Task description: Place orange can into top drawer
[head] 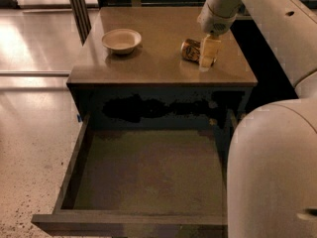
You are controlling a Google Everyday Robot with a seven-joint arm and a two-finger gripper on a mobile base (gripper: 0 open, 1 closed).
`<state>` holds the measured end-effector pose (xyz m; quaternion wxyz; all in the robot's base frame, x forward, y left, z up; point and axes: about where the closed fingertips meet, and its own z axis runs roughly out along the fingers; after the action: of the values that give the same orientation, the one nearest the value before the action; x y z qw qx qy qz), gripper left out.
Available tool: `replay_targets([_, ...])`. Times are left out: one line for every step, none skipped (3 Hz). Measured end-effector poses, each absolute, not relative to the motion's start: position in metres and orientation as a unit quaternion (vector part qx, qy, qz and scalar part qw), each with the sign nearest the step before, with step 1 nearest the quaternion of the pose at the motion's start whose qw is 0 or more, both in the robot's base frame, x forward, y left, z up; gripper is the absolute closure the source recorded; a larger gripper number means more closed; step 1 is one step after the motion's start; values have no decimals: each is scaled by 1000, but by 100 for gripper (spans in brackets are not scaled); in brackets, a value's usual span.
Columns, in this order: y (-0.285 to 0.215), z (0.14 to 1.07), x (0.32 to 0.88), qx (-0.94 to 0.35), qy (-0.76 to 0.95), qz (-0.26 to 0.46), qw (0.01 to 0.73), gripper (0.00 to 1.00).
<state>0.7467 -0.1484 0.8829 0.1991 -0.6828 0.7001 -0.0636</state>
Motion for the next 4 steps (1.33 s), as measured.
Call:
replay_targets([-130,866,770,-691,697,-46,185,0])
replay_targets([-130,865,770,-691,697,-47,185,0])
replay_targets([-147,855,787,-674,713,-70,179,0])
replay_targets([-166,828,797,-659,734,-70,147,0])
